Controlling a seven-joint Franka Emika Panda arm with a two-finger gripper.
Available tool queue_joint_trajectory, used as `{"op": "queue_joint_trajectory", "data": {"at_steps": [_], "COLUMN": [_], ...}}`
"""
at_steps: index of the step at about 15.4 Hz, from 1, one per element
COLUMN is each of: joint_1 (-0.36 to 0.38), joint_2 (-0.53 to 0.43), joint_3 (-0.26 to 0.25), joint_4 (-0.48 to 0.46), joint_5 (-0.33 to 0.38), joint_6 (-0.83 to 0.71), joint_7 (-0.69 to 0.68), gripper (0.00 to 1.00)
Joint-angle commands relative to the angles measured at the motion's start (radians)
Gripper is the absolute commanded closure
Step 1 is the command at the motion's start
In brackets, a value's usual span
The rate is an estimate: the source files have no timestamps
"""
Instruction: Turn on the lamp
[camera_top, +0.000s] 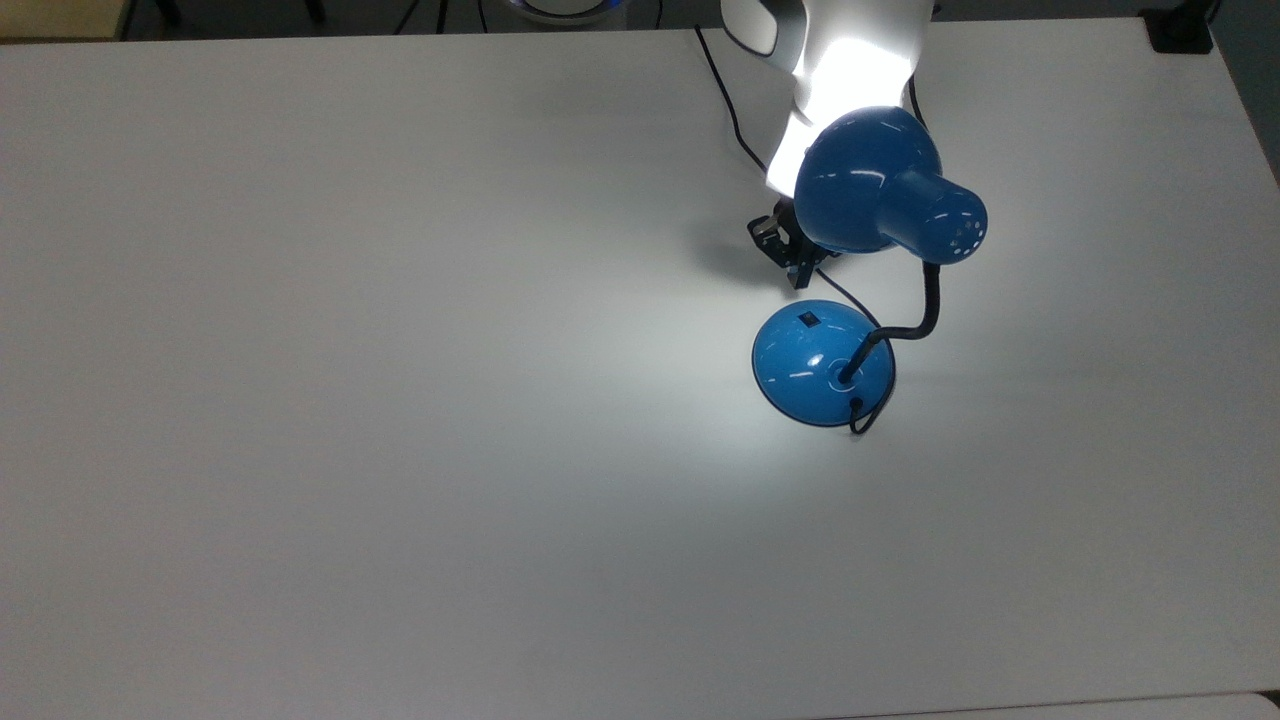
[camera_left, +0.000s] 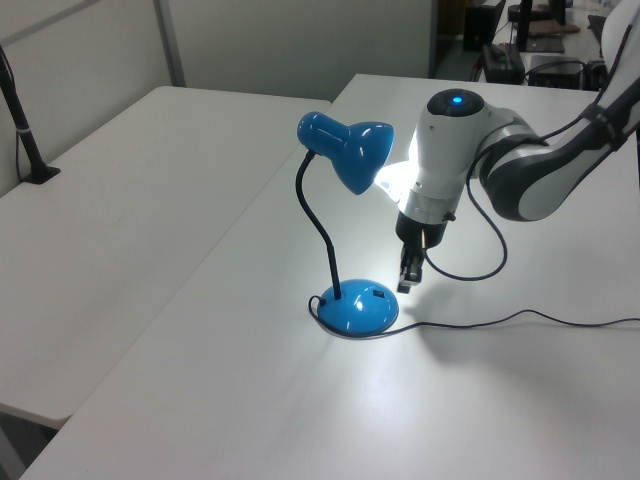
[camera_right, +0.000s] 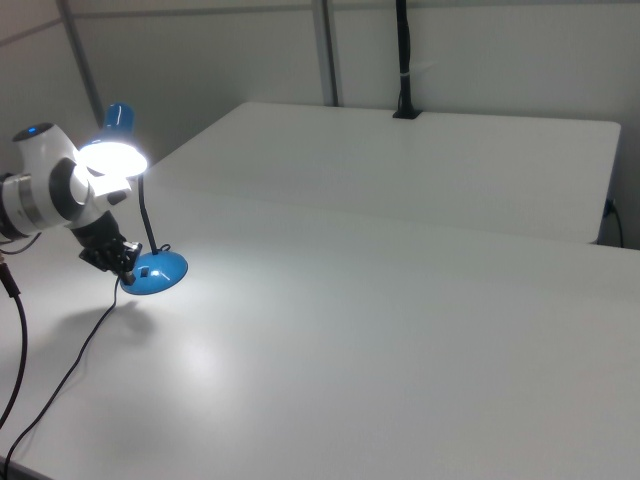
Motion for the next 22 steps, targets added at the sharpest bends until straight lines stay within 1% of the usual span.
{"op": "queue_joint_trajectory", "data": {"at_steps": [1, 2, 3, 4, 5, 6, 10, 12, 15, 16, 18, 21, 22], "joint_1": [-0.002, -0.002, -0.002, -0.002, 0.001, 0.004, -0.016, -0.061, -0.143, -0.162, -0.153, -0.157, -0.157], "joint_2": [-0.1, -0.117, -0.132, -0.146, -0.155, -0.175, -0.28, -0.338, -0.404, -0.425, -0.432, -0.413, -0.409], "joint_3": [0.036, 0.039, 0.043, 0.043, 0.043, 0.044, 0.043, 0.043, 0.029, 0.009, -0.1, -0.221, -0.262], "joint_4": [-0.01, -0.01, -0.01, -0.01, -0.01, -0.01, -0.01, -0.012, -0.01, -0.01, 0.017, 0.108, 0.134], "joint_5": [0.019, 0.039, 0.048, 0.05, 0.05, 0.05, 0.053, 0.08, 0.117, 0.131, 0.154, 0.252, 0.274], "joint_6": [-0.211, -0.261, -0.317, -0.367, -0.406, -0.45, -0.591, -0.65, -0.658, -0.647, -0.621, -0.602, -0.607], "joint_7": [0.03, 0.024, 0.019, 0.019, 0.018, 0.016, -0.045, -0.05, -0.054, -0.059, -0.073, -0.149, -0.184], "gripper": [0.68, 0.55, 0.47, 0.36, 0.11, 0.0, 0.0, 0.0, 0.0, 0.0, 0.0, 0.0, 0.0]}}
